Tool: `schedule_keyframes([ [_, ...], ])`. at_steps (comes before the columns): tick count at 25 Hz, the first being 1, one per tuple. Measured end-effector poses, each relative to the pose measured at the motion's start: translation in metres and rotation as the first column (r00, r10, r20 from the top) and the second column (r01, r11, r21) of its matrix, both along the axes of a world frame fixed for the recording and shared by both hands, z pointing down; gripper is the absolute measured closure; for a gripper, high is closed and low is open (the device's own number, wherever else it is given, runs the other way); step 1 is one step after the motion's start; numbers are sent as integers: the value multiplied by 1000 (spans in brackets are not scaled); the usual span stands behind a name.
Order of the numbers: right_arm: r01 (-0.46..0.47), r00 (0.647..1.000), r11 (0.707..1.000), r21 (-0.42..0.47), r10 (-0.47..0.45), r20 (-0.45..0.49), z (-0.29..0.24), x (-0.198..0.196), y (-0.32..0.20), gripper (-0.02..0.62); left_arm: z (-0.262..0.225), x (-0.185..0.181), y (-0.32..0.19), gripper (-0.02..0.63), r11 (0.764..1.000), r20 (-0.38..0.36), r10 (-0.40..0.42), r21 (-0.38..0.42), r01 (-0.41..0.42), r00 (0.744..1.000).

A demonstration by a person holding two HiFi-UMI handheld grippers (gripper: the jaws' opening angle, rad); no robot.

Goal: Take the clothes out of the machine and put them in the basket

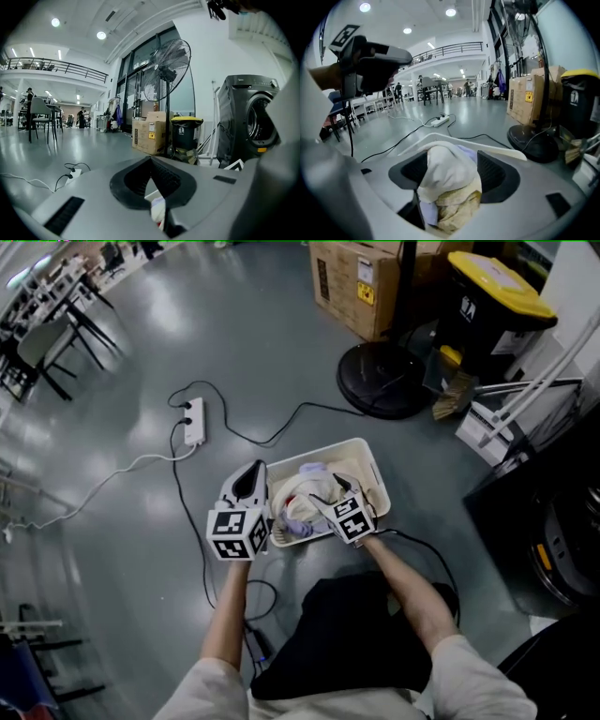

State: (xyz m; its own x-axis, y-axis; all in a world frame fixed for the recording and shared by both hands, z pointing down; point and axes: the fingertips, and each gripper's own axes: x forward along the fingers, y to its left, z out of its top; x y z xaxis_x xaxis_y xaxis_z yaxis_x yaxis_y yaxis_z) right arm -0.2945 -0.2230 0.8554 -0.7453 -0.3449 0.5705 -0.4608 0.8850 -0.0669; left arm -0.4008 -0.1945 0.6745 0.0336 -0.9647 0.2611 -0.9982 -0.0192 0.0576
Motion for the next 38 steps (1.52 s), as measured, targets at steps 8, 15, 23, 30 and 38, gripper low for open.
schedule_keyframes([
  [8,-306,933,947,103,276,233,-108,100,-60,367,-17,64,-38,588,989,-18,146,39,-146,989],
  [15,-534,836,816,222,469,285,-181,247,-66,476,-40,155,-71,588,945,-38,319,85,-315,947],
  [23,-762,646,576,295,704,294,-223,417,-11,537,-54,254,-79,588,863,-43,498,121,-490,866],
  [30,-853,513,430,297,795,322,-246,510,60,548,-68,315,-74,588,798,-38,596,137,-586,802],
  [38,-914,347,244,324,884,313,-258,581,122,572,-80,379,-73,588,720,-27,688,147,-678,725],
])
